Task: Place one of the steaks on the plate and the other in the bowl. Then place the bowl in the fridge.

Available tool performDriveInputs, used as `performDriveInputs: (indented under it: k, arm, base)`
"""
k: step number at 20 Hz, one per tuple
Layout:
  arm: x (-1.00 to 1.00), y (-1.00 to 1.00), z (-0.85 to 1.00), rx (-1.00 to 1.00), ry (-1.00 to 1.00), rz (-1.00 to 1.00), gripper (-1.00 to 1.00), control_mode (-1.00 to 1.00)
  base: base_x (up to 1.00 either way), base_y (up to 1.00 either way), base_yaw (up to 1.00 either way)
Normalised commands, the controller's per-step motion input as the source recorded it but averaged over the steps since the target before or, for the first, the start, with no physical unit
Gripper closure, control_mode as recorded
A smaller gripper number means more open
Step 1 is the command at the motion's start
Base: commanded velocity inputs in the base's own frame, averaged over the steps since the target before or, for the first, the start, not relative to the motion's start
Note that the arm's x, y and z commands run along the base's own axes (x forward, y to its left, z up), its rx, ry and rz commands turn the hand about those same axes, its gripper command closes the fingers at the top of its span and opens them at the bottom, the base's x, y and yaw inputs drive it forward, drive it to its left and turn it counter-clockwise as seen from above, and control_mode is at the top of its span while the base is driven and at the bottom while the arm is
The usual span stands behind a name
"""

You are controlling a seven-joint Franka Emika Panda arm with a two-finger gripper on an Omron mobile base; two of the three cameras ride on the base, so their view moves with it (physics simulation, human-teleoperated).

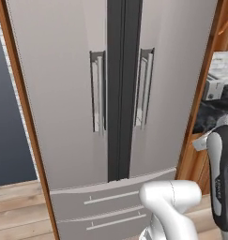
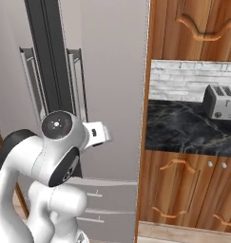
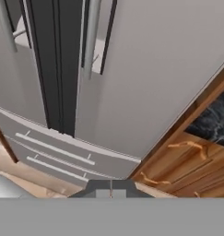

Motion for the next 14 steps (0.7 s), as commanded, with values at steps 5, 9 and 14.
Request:
performDriveInputs:
  k: [5, 9, 14]
  arm:
    - [-0.4, 0.62, 0.64, 0.01, -0.11, -0.14, 1.0, -1.0]
    - [0.0, 1.0, 0.61, 0.0, -0.06, -0.36, 1.0, -1.0]
    - [0.12, 0.65, 0.11, 0.23, -0.06, -0.48, 1.0, -1.0]
  base:
    - [0.0, 0.0, 0.0]
    - [0.0, 0.0, 0.0]
    - [0.0, 0.0, 0.0]
